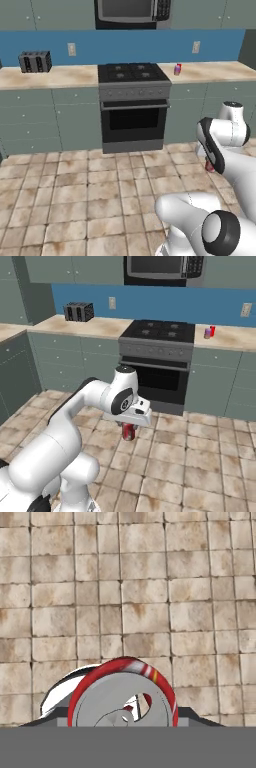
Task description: Four empty soda cans are scattered around the kitchen. Gather all the cans and cluster them next to the stove for recycling.
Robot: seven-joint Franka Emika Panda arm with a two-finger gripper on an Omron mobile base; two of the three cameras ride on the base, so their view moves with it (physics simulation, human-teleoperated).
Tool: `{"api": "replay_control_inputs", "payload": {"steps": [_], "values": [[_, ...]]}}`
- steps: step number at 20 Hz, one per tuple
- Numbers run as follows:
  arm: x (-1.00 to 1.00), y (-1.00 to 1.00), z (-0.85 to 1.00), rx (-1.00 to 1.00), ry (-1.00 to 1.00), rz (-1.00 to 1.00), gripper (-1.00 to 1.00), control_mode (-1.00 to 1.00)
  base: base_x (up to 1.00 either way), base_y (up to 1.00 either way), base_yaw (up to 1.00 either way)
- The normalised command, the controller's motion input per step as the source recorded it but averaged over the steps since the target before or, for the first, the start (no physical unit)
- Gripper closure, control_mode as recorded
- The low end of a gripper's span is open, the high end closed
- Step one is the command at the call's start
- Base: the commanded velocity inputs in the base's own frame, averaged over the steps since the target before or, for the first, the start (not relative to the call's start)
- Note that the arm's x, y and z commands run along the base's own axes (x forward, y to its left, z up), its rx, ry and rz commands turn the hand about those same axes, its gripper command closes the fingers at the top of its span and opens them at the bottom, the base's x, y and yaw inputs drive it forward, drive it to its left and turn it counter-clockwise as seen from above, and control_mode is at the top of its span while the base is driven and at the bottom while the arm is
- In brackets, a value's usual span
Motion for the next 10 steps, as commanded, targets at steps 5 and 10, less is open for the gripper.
{"api": "replay_control_inputs", "payload": {"steps": [5,10], "values": [[0.0,0.0,0.0,0.0,0.0,0.0,1.0,1.0,0.45,-0.5,0.02],[0.0,0.0,0.0,0.0,0.0,0.0,1.0,1.0,0.48,-0.49,0.03]]}}
